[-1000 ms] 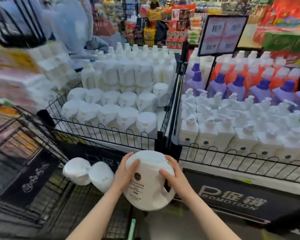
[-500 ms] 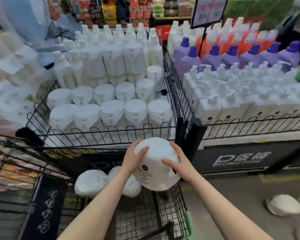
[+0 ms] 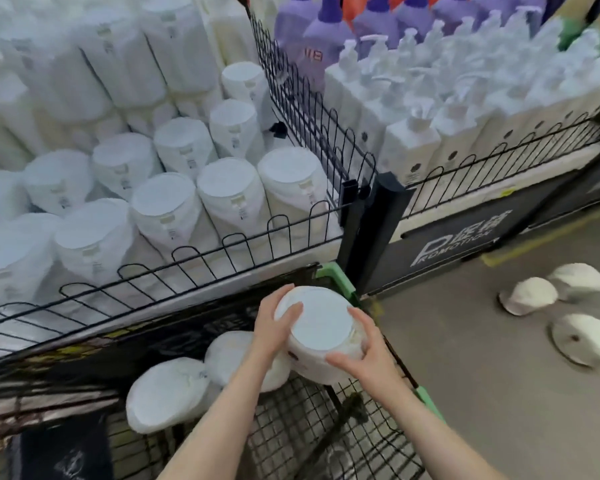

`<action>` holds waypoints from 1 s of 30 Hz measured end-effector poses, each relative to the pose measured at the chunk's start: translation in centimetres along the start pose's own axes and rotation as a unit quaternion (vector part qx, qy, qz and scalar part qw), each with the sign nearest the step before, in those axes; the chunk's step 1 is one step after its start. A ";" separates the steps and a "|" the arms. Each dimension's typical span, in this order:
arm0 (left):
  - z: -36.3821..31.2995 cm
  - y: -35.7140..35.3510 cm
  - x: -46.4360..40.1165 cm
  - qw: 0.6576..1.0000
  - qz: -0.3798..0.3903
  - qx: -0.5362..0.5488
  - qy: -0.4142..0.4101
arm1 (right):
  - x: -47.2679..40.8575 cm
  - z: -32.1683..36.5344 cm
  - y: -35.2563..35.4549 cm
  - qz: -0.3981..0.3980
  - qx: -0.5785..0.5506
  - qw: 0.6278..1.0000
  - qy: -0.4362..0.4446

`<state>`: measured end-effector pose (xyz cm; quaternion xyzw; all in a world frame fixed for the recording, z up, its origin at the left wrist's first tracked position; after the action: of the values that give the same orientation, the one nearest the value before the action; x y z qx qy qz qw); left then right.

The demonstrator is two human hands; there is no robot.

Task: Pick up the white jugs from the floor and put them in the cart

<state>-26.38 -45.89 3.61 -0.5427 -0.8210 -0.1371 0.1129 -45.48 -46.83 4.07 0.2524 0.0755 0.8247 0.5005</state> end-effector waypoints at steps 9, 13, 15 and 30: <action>9.1 -1.4 -4.8 0.991 0.100 -0.092 0.013 | -2.0 -6.9 -3.1 -0.051 0.041 0.997 -0.043; 11.8 -1.3 -6.1 0.981 0.126 -0.148 0.008 | -3.7 -10.0 -5.1 -0.024 0.034 0.998 -0.051; 11.8 -0.9 -7.1 0.977 0.125 -0.175 -0.014 | -4.6 -10.6 -6.0 -0.025 0.026 0.998 -0.042; 7.6 1.6 -3.9 0.945 0.065 -0.312 -0.078 | -3.9 -6.6 -4.8 0.047 0.142 0.989 -0.021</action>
<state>-23.64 -46.03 -4.67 -0.6120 -0.7061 -0.3361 -0.1175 -43.51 -47.03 -4.71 0.3409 0.1693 0.8231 0.4215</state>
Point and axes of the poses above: each hand's wrist, its own x-axis away from the middle knuckle, its own y-axis out of the back of the hand, z = x × y, the point moved 4 cm from there along -x, towards the middle knuckle, and after that the axes turned 12 degrees about x, right-handed, at the moved point
